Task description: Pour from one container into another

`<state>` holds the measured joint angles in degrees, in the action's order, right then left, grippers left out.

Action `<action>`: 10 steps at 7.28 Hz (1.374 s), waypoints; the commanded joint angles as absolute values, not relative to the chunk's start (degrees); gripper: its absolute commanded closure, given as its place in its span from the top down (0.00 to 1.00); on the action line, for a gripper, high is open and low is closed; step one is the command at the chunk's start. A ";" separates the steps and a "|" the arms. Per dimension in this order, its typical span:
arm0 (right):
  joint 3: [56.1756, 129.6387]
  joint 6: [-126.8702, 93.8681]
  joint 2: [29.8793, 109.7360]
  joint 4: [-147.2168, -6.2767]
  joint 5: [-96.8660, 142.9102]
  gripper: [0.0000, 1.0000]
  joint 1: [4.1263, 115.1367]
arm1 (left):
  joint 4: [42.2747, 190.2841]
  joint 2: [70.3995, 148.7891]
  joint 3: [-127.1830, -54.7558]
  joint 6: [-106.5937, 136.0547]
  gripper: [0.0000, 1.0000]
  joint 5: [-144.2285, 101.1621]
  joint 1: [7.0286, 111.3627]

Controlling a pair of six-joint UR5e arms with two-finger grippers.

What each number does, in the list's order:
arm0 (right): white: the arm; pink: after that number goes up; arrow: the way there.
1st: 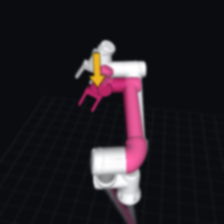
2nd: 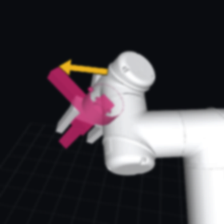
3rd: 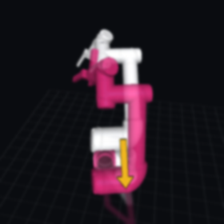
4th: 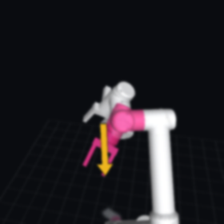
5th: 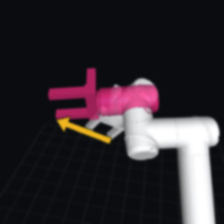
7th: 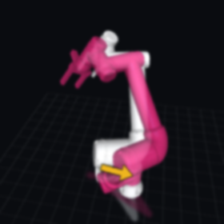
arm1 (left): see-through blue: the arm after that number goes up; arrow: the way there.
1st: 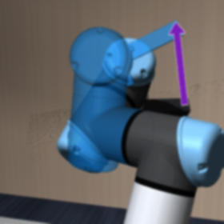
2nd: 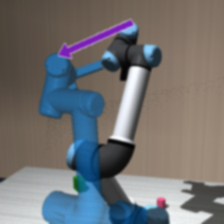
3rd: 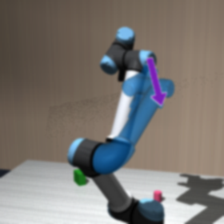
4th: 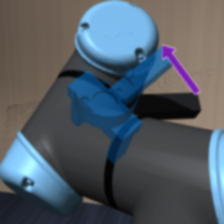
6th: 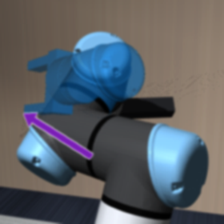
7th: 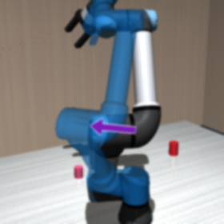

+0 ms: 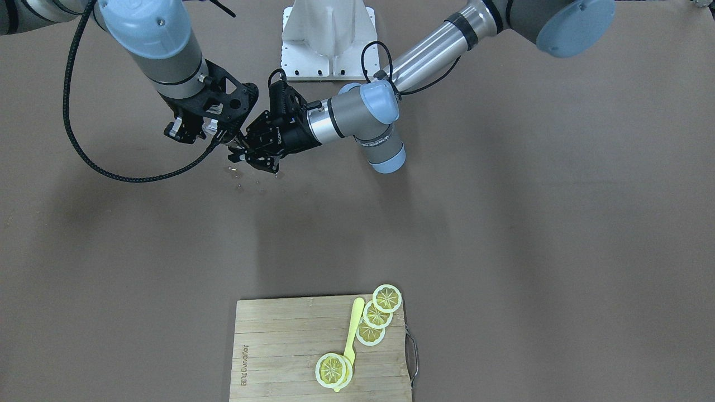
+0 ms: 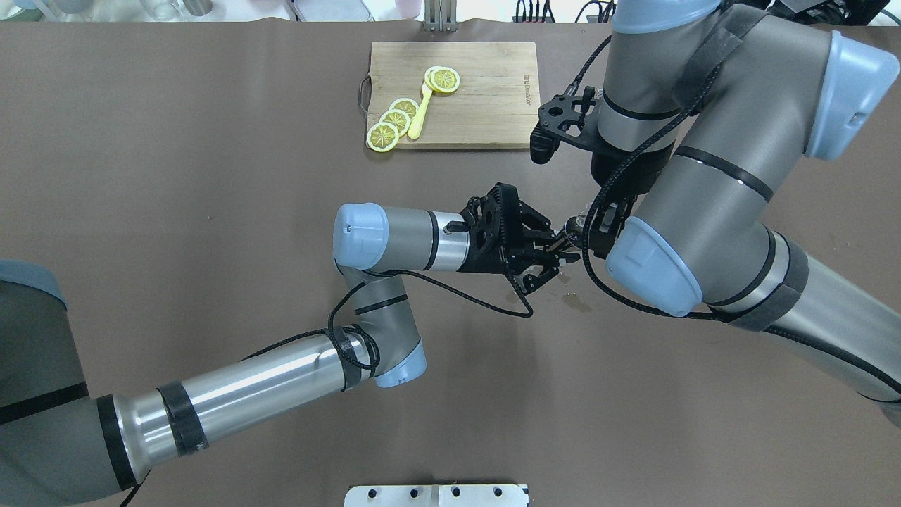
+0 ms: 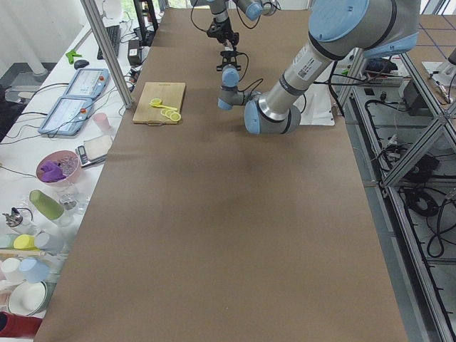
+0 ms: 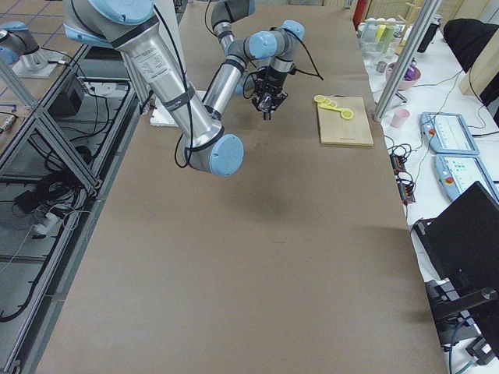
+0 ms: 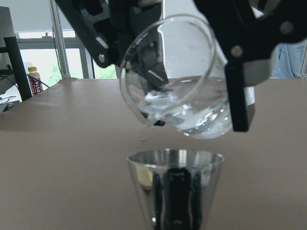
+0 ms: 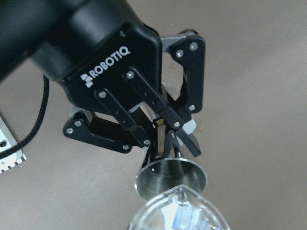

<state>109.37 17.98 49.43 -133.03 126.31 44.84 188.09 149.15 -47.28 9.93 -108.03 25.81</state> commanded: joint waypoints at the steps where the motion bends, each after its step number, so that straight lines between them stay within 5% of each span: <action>1: 108.55 19.77 48.16 -135.44 125.68 0.00 44.74 | 188.09 149.15 -47.29 9.93 0.00 -108.02 25.66; 10: 107.23 21.53 47.11 -139.30 125.51 0.00 43.86 | 188.09 149.15 -47.64 9.93 0.00 -108.02 25.14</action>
